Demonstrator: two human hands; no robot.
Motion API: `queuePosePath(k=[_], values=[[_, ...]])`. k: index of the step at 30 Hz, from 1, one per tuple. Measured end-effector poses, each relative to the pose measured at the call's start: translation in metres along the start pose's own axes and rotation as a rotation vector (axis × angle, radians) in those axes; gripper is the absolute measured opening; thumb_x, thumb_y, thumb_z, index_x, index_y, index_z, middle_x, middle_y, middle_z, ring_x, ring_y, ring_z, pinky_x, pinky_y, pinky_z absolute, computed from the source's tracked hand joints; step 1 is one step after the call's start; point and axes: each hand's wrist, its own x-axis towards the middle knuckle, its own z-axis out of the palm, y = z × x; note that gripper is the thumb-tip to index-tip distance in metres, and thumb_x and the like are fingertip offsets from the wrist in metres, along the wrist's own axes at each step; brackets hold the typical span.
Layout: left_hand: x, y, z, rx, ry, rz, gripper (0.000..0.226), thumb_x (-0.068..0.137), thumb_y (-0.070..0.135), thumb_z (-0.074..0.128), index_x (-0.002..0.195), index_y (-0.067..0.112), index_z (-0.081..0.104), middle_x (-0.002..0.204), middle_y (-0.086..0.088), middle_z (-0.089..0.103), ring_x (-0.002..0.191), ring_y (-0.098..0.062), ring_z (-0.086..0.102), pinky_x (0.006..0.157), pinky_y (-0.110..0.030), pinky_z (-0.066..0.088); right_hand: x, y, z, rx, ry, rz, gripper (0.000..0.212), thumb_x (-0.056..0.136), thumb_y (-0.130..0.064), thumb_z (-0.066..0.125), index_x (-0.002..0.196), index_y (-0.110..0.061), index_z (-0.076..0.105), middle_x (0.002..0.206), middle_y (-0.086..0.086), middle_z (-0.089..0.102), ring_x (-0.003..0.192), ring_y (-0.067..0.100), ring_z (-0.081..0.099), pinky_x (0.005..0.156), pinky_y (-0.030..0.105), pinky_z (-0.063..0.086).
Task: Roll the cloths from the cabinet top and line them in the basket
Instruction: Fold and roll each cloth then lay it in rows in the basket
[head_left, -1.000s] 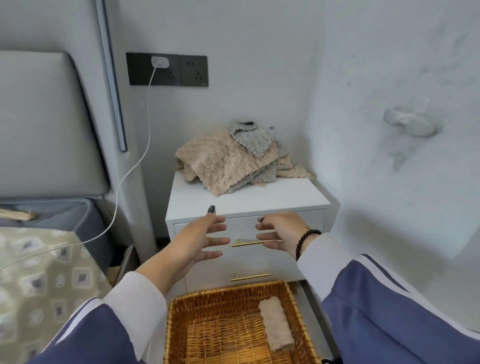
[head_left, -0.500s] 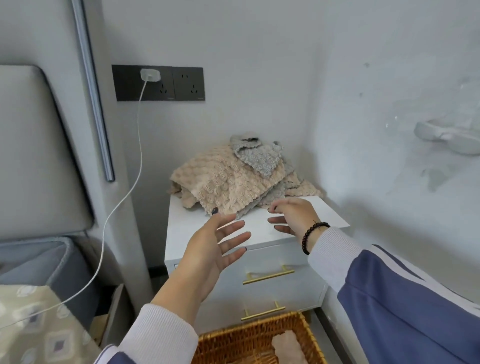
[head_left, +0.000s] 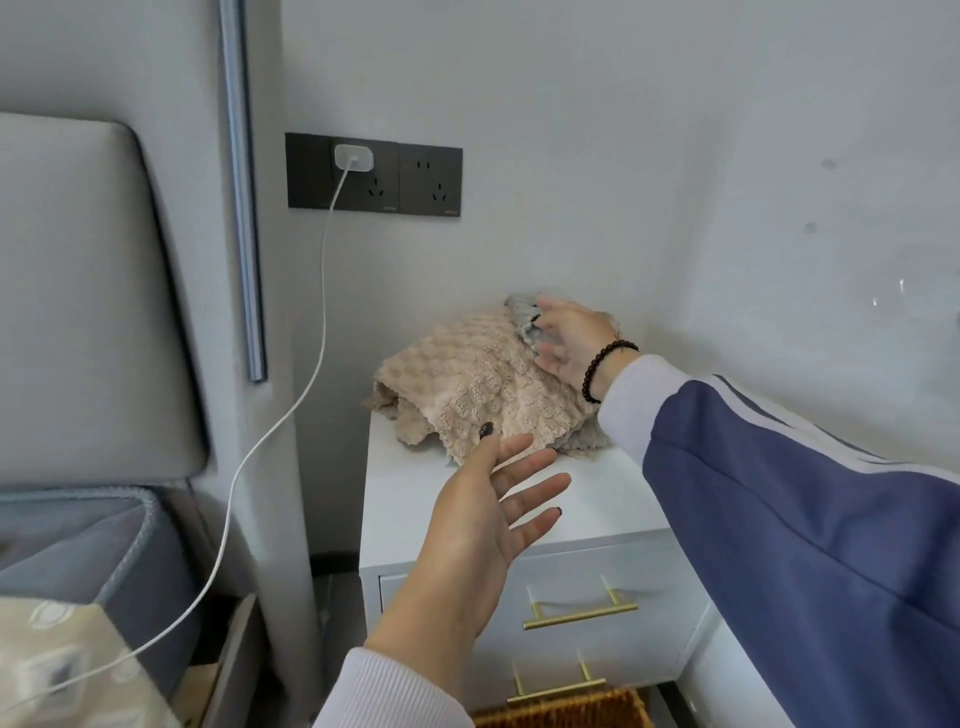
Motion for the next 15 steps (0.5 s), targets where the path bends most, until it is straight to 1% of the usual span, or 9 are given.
queuePosePath(k=[2, 5, 7, 9, 11, 12, 13, 14, 15], values=[[0.002, 0.000, 0.001, 0.032, -0.001, 0.007, 0.038, 0.103, 0.037, 0.034, 0.113, 0.015, 0.063, 0.102, -0.003, 0.075, 0.093, -0.022, 0.072, 0.077, -0.036, 0.055, 0.006, -0.002, 0.006, 0.007, 0.006, -0.007, 0.033, 0.086, -0.004, 0.055, 0.109, -0.026, 0.066, 0.107, 0.001, 0.057, 0.096, 0.017, 0.052, 0.071, 0.027, 0.051], [0.004, 0.001, 0.001, 0.048, 0.009, 0.015, 0.037, 0.103, 0.037, 0.033, 0.113, 0.015, 0.063, 0.101, -0.002, 0.075, 0.091, -0.021, 0.072, 0.077, -0.035, 0.055, 0.007, -0.001, 0.015, -0.062, -0.015, 0.041, 0.033, 0.087, -0.005, 0.057, 0.113, -0.023, 0.066, 0.102, -0.002, 0.054, 0.084, 0.014, 0.048, 0.065, 0.024, 0.046], [0.005, 0.000, 0.002, 0.053, 0.006, 0.013, 0.037, 0.104, 0.036, 0.033, 0.113, 0.016, 0.062, 0.101, -0.002, 0.075, 0.091, -0.020, 0.072, 0.078, -0.034, 0.055, 0.006, 0.001, 0.019, -0.107, -0.041, 0.068, 0.024, 0.085, -0.007, 0.063, 0.108, -0.016, 0.064, 0.104, 0.001, 0.052, 0.084, 0.014, 0.047, 0.062, 0.023, 0.042], [0.003, -0.002, 0.003, 0.074, -0.014, 0.008, 0.036, 0.103, 0.036, 0.033, 0.113, 0.016, 0.062, 0.101, -0.002, 0.075, 0.091, -0.020, 0.072, 0.079, -0.034, 0.055, 0.005, 0.002, 0.020, -0.138, -0.041, 0.039, 0.023, 0.083, -0.006, 0.068, 0.104, -0.012, 0.062, 0.101, 0.000, 0.053, 0.087, 0.013, 0.050, 0.061, 0.021, 0.042], [0.002, -0.006, 0.005, 0.101, -0.027, -0.003, 0.035, 0.103, 0.036, 0.034, 0.113, 0.017, 0.061, 0.100, -0.001, 0.075, 0.091, -0.019, 0.072, 0.078, -0.033, 0.055, 0.004, -0.001, 0.015, -0.141, -0.022, -0.042, 0.021, 0.079, -0.003, 0.070, 0.095, -0.014, 0.063, 0.090, -0.001, 0.056, 0.075, 0.010, 0.051, 0.059, 0.021, 0.043], [0.002, -0.007, 0.005, 0.113, -0.031, -0.009, 0.035, 0.103, 0.036, 0.034, 0.114, 0.017, 0.061, 0.100, -0.001, 0.075, 0.091, -0.019, 0.072, 0.078, -0.033, 0.055, 0.003, -0.002, 0.011, -0.147, -0.008, -0.094, 0.025, 0.078, -0.001, 0.070, 0.099, -0.013, 0.064, 0.093, 0.000, 0.058, 0.077, 0.011, 0.052, 0.064, 0.021, 0.046], [0.002, -0.008, 0.004, 0.122, -0.032, -0.012, 0.034, 0.103, 0.036, 0.035, 0.114, 0.017, 0.061, 0.100, -0.001, 0.075, 0.091, -0.019, 0.072, 0.078, -0.033, 0.055, 0.000, -0.004, 0.005, -0.165, 0.013, -0.146, 0.036, 0.078, 0.001, 0.069, 0.112, -0.009, 0.063, 0.105, 0.002, 0.060, 0.090, 0.012, 0.055, 0.075, 0.022, 0.048], [0.001, -0.008, 0.004, 0.124, -0.031, -0.012, 0.034, 0.102, 0.036, 0.035, 0.114, 0.017, 0.061, 0.099, -0.001, 0.075, 0.091, -0.019, 0.072, 0.079, -0.034, 0.055, -0.004, -0.006, -0.002, -0.190, 0.036, -0.195, 0.049, 0.078, 0.002, 0.068, 0.125, -0.006, 0.057, 0.120, 0.003, 0.058, 0.104, 0.013, 0.054, 0.084, 0.021, 0.047], [0.001, -0.008, 0.004, 0.123, -0.027, -0.011, 0.034, 0.102, 0.035, 0.036, 0.113, 0.016, 0.062, 0.099, -0.001, 0.075, 0.091, -0.020, 0.072, 0.081, -0.035, 0.055, -0.011, -0.008, -0.008, -0.202, 0.049, -0.238, 0.058, 0.080, 0.003, 0.067, 0.134, -0.005, 0.051, 0.131, 0.003, 0.054, 0.112, 0.013, 0.054, 0.087, 0.019, 0.047]])
